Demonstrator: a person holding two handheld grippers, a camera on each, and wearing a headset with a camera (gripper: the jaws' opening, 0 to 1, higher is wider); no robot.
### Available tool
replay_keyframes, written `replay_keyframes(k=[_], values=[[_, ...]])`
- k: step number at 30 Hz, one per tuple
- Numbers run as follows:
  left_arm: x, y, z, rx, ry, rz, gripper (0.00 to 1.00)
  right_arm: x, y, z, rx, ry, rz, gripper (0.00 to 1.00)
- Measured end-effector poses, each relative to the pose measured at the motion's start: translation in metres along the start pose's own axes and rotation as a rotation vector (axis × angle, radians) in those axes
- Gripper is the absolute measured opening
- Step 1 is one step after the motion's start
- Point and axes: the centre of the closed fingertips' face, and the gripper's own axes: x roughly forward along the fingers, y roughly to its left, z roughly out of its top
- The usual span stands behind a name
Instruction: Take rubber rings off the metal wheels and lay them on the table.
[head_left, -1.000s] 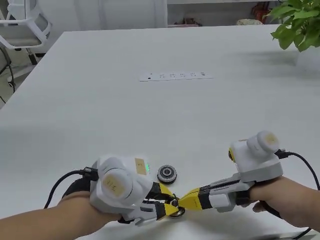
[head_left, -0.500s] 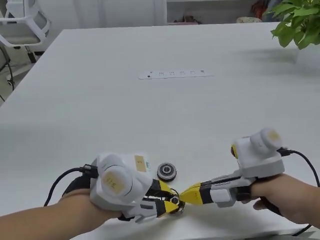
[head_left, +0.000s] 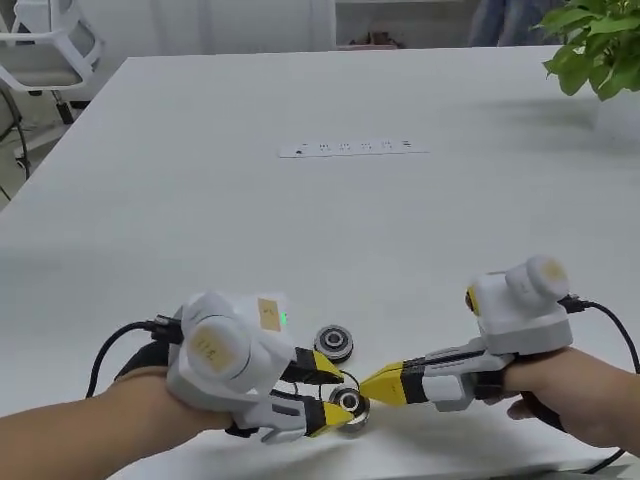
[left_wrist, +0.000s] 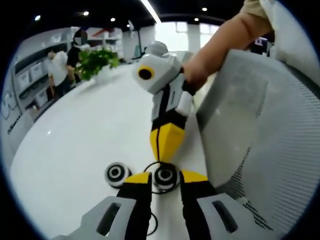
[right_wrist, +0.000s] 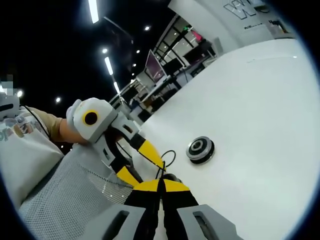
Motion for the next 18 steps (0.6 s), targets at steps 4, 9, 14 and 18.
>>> replay_keyframes(k=[4, 9, 14, 18], values=[[-0.008, -0.001, 0.004, -0.023, -0.016, -0.014, 0.25, -0.001, 0.001, 0.002, 0.001, -0.007, 0.007, 0.0], [-0.02, -0.004, 0.011, -0.036, -0.047, -0.016, 0.32, -0.003, 0.006, 0.01, -0.006, -0.024, 0.021, 0.0], [-0.034, 0.001, 0.017, -0.066, -0.084, 0.006, 0.38, -0.004, 0.01, 0.018, -0.015, -0.04, 0.035, 0.0], [-0.046, 0.006, 0.018, -0.076, -0.105, 0.036, 0.45, -0.004, 0.014, 0.023, -0.025, -0.044, 0.041, 0.0]])
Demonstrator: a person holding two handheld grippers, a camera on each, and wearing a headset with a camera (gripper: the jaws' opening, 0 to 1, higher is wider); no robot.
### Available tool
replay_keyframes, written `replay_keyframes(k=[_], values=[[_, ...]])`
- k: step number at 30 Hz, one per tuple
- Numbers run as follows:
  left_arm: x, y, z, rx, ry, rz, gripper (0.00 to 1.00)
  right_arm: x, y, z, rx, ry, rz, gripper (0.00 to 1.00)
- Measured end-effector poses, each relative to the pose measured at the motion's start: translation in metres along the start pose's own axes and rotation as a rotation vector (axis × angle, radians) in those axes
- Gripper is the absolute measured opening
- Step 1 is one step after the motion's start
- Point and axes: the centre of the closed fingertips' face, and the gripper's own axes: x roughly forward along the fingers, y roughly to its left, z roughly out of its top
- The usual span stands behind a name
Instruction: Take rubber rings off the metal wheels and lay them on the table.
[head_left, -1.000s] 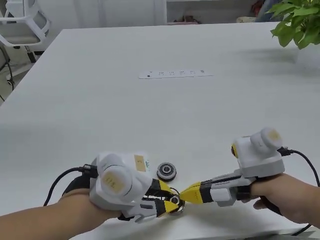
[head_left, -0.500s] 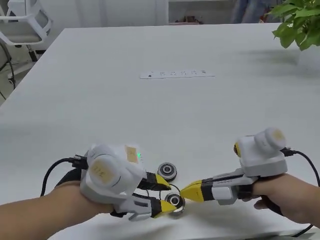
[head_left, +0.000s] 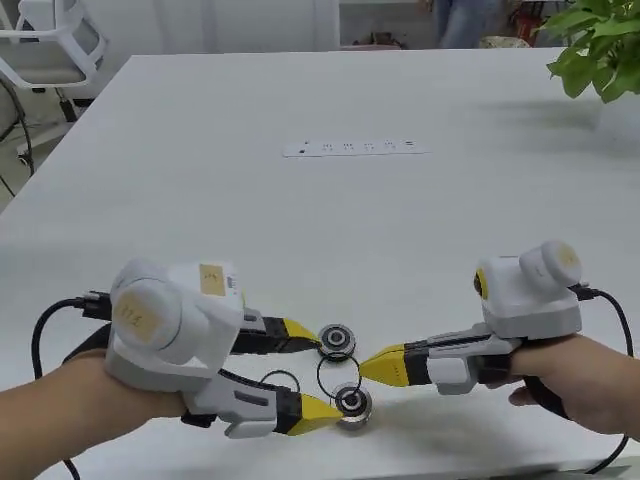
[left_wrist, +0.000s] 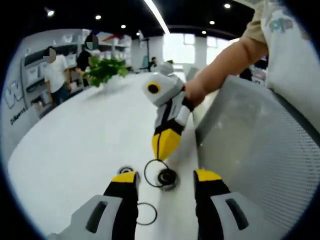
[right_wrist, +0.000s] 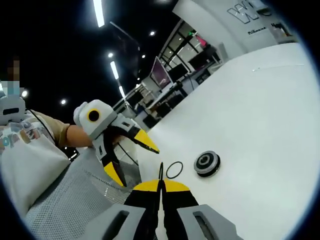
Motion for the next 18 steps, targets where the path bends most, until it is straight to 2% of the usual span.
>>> replay_keyframes(k=[9, 18], values=[[-0.026, 0.017, -0.002, -0.047, -0.037, 0.077, 0.54, 0.008, 0.004, 0.017, -0.023, -0.01, 0.013, 0.0], [-0.046, 0.023, -0.013, -0.084, -0.046, 0.136, 0.6, 0.028, 0.01, 0.022, -0.046, 0.018, 0.035, 0.0]])
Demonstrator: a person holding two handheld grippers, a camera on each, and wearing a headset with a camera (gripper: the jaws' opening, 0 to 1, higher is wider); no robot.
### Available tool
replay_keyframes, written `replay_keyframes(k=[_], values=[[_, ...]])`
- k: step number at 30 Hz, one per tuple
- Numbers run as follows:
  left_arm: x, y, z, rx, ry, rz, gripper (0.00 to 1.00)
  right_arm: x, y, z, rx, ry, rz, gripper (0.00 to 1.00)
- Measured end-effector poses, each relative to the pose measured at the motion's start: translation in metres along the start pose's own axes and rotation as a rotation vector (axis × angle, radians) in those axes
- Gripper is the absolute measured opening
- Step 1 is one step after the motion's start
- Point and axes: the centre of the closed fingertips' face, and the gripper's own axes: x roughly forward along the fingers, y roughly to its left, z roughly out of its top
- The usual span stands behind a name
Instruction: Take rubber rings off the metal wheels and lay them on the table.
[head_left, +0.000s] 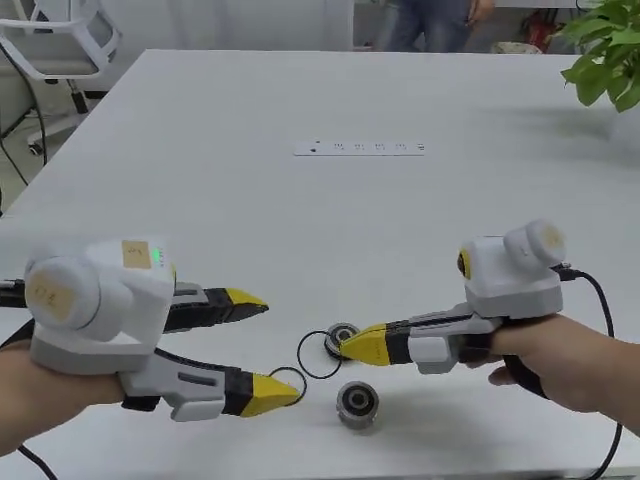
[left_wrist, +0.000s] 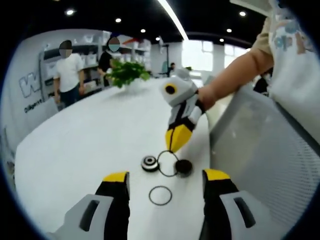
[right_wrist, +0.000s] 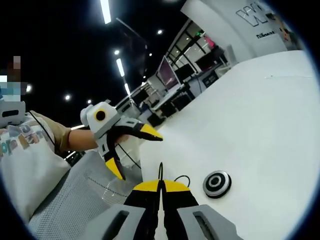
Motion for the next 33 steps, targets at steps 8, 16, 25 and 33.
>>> replay_keyframes(k=[8, 16, 25, 33], values=[[-0.015, 0.007, -0.008, -0.028, -0.009, 0.053, 0.65, 0.019, -0.005, -0.004, -0.006, 0.043, 0.0, 0.0], [-0.027, 0.014, -0.016, -0.053, -0.013, 0.093, 0.68, 0.036, -0.013, -0.012, -0.003, 0.085, -0.019, 0.0], [-0.032, 0.016, -0.023, -0.07, -0.009, 0.107, 0.68, 0.046, -0.021, -0.026, 0.016, 0.132, -0.039, 0.0], [-0.034, 0.018, -0.025, -0.075, -0.006, 0.113, 0.68, 0.048, -0.031, -0.033, 0.02, 0.156, -0.08, 0.0]])
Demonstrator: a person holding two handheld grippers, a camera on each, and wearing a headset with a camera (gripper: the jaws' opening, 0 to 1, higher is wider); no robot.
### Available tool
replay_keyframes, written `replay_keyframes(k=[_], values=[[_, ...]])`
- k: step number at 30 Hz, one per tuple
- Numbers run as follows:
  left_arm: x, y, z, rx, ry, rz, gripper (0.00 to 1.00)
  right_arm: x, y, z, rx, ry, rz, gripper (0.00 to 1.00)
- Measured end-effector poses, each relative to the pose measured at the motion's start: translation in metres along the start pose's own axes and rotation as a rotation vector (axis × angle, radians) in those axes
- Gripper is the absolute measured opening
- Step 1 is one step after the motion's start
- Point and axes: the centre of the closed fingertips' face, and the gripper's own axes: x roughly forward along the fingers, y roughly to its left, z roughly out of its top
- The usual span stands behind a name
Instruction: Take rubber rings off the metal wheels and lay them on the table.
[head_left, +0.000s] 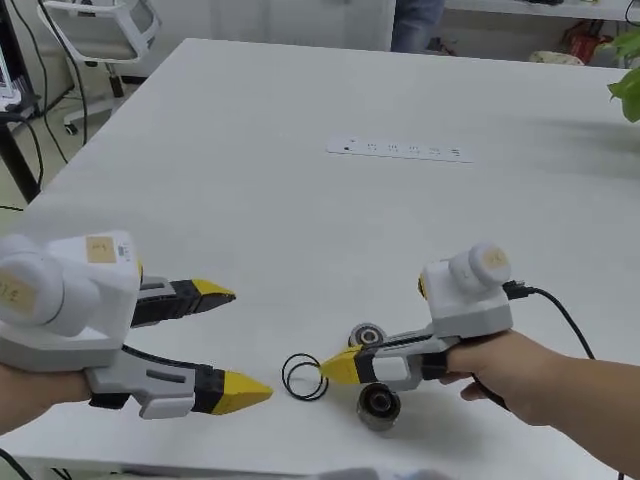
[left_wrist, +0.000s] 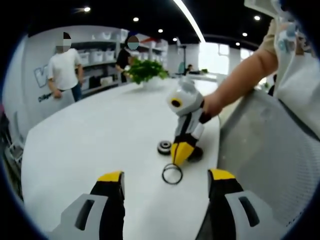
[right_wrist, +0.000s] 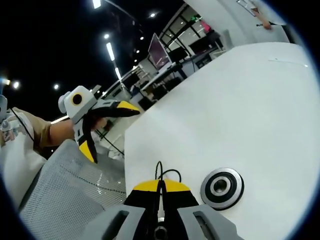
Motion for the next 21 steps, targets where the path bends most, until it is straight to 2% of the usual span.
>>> replay_keyframes(k=[5, 14, 21], values=[[-0.001, 0.002, -0.003, -0.004, 0.007, 0.001, 0.68, 0.0, -0.005, -0.003, 0.0, 0.011, -0.024, 0.0], [0.001, 0.003, -0.006, -0.006, 0.021, -0.006, 0.68, 0.001, -0.011, -0.01, -0.046, 0.05, -0.066, 0.0], [0.002, 0.002, -0.008, 0.0, 0.032, -0.015, 0.67, -0.001, -0.01, -0.01, -0.094, 0.069, -0.085, 0.08]])
